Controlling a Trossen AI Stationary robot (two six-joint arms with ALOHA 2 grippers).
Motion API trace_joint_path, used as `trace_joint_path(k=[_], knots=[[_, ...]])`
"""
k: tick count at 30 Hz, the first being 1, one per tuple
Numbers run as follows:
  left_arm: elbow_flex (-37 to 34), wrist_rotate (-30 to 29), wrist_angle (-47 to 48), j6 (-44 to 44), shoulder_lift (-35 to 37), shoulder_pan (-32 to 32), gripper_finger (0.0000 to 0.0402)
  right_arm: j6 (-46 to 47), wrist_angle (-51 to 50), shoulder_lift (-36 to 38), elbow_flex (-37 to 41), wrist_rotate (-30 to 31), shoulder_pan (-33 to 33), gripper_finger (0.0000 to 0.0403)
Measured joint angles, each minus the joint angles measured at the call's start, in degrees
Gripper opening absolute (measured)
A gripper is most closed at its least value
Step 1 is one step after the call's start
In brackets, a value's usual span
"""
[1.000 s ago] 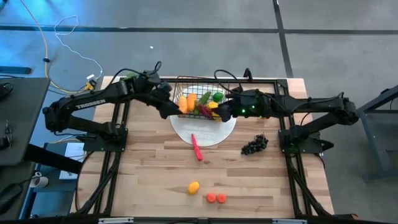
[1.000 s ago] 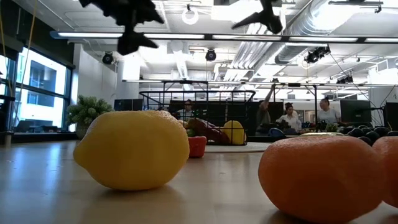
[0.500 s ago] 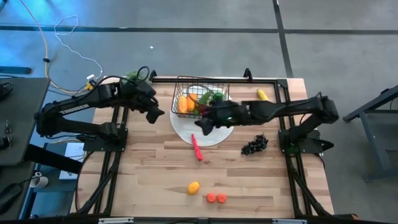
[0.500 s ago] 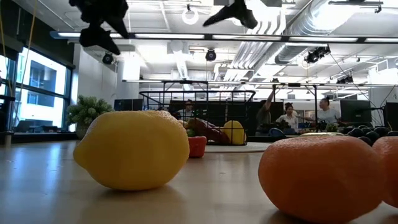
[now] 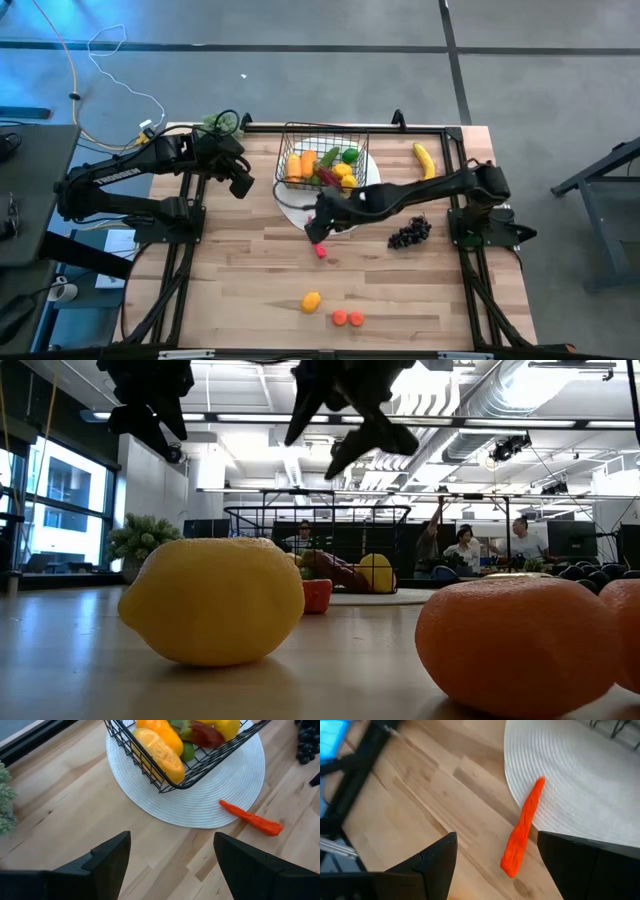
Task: Build produce basket
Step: Put the carrot into the wire basket
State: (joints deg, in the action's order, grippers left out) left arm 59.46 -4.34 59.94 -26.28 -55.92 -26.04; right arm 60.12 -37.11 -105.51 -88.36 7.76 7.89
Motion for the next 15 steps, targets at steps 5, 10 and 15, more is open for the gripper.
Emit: trace_joint_path(k=[5, 10, 15], knots=[[0.00, 0.00, -0.01, 0.20, -0.02, 0.00, 0.0275, 1.28, 0.04, -3.68, 0.02, -0.26, 1.13, 0.0256], [0.00, -0.23, 0.00, 0.54, -0.02, 0.00, 0.0275, 2.93, 0.22, -6.77, 0.07, -0.30, 2.07, 0.0256], [0.00, -1.05, 0.00, 0.59, -0.02, -0.02, 0.0275, 3.73, 0.86, -9.57, 0.07, -0.31, 2.80, 0.0255]])
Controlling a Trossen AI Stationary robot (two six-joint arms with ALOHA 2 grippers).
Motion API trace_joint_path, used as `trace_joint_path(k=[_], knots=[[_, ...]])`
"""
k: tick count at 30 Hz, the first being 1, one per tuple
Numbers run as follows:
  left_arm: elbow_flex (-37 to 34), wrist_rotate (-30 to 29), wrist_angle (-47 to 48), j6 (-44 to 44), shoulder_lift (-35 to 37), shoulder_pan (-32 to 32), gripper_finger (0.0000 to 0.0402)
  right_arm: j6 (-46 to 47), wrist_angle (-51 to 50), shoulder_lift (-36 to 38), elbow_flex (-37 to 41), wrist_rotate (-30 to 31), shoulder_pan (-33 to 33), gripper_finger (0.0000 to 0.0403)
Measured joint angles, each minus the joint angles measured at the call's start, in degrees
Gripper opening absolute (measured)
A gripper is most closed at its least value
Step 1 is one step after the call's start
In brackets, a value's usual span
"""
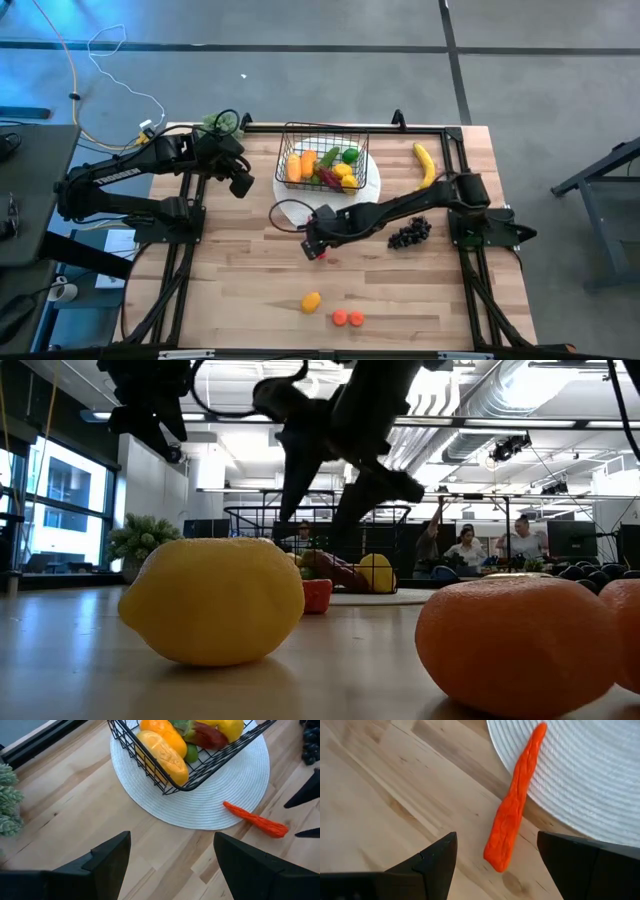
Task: Build produce basket
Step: Put the carrot into the wire basket
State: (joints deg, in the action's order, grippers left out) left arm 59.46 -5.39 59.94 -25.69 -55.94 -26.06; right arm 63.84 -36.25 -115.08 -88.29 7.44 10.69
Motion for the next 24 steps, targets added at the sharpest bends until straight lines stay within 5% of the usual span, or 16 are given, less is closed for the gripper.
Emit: trace_joint_path(k=[24], knots=[[0.00, 0.03, 0.26, 0.85, -0.04, 0.01, 0.0275, 5.67, 2.49, -9.00, -0.18, -3.22, 0.55, 0.0182]])
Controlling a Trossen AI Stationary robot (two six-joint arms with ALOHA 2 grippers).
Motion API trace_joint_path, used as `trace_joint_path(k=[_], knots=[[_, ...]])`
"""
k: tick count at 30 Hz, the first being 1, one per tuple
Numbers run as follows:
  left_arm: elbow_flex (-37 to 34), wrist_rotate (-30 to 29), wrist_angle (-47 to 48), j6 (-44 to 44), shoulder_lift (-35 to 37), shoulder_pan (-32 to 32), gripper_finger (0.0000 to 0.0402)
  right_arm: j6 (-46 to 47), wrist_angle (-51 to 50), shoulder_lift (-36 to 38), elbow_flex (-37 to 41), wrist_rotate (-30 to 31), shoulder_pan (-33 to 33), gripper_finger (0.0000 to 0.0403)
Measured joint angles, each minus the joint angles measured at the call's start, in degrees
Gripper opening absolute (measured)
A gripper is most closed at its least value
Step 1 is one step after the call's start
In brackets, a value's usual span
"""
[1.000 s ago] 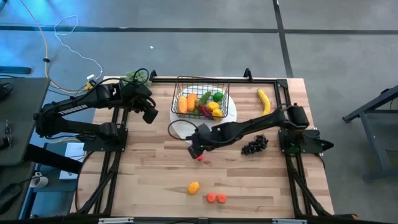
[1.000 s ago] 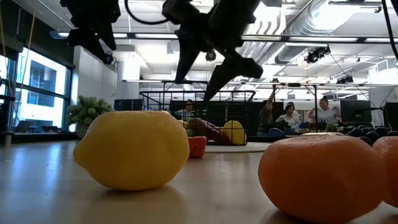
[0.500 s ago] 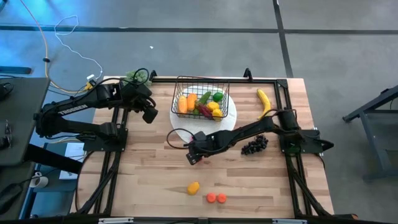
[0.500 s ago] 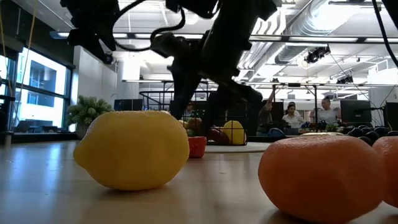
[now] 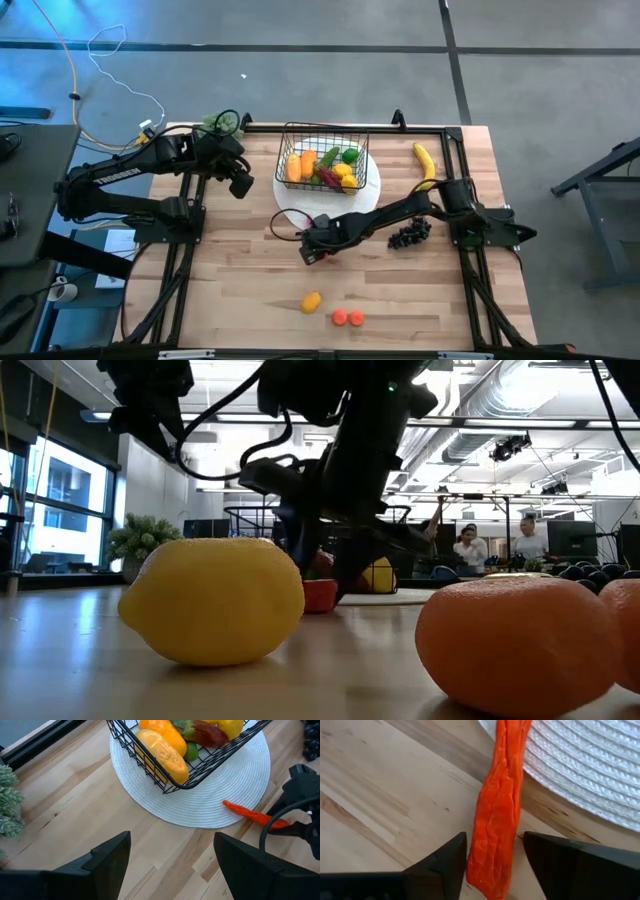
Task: Build produce basket
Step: Put the carrot into the wire basket
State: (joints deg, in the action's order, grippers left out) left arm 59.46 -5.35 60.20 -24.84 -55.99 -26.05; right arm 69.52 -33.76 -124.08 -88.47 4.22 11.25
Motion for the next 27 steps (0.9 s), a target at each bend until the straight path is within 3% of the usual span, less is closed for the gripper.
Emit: trace_joint_path(k=[9, 27], knots=[[0.00, 0.01, -0.02, 1.07, 0.00, -0.01, 0.0275, -2.53, -1.93, -0.35, -2.14, -0.92, 0.02, 0.0047], [0.00, 0.01, -0.02, 1.07, 0.00, 0.00, 0.0275, -20.85, -21.14, -0.43, -22.03, 1.75, -3.87, 0.0046]])
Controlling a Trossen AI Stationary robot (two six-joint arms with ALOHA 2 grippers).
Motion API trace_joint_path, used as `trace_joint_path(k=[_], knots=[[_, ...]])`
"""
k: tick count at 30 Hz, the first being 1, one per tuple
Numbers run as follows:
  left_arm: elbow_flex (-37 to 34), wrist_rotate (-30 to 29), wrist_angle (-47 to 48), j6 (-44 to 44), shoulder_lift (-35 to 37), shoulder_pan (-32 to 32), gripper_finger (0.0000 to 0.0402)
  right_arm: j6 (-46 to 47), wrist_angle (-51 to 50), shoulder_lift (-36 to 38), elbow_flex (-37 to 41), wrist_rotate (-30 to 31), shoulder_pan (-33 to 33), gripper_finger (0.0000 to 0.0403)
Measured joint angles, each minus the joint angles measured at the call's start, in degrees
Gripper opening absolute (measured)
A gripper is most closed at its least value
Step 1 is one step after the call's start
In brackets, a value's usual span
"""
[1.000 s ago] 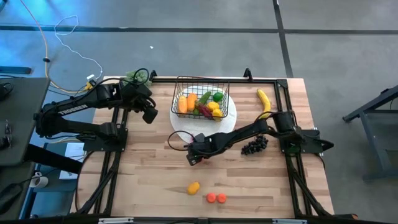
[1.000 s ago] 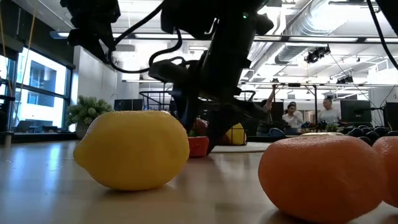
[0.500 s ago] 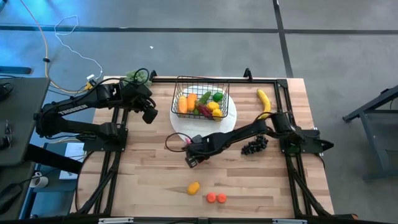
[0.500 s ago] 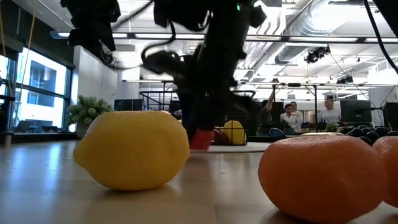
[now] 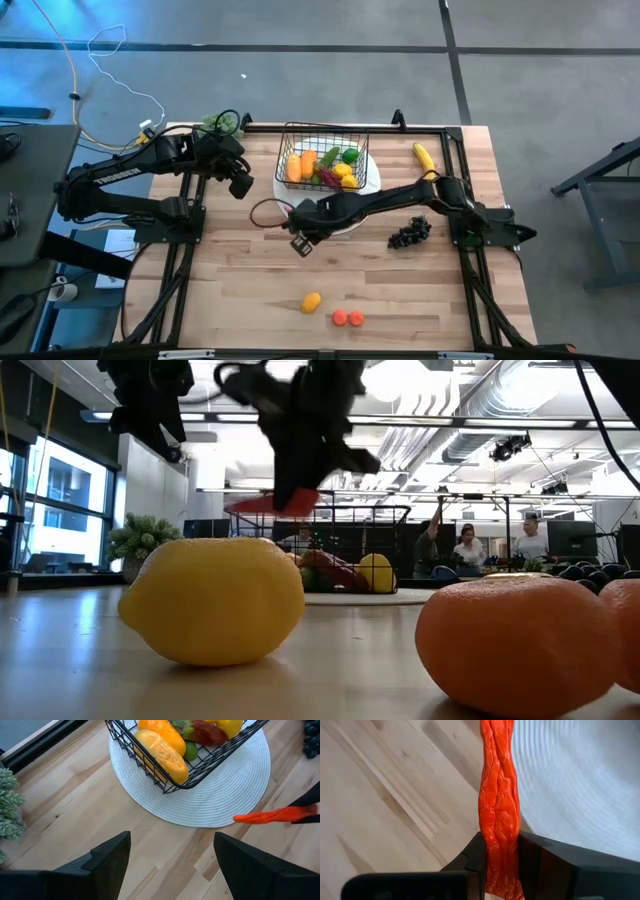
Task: Build produce basket
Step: Put the carrot into the wire basket
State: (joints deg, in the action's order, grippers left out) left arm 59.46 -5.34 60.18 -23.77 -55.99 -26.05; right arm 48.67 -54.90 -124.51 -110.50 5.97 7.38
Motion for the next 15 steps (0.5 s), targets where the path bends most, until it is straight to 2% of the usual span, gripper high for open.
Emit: trace_joint_path(k=[7, 15], knots=[[0.00, 0.00, 0.00, 0.00, 0.00, -0.01, 0.0275, -7.37, -8.85, 0.13, -8.78, 5.76, -2.38, 0.0046], [-0.01, 0.00, -0.02, 0.00, 0.00, 0.00, 0.0275, -20.45, -16.35, 0.20, -15.83, 6.52, -7.00, 0.0046]])
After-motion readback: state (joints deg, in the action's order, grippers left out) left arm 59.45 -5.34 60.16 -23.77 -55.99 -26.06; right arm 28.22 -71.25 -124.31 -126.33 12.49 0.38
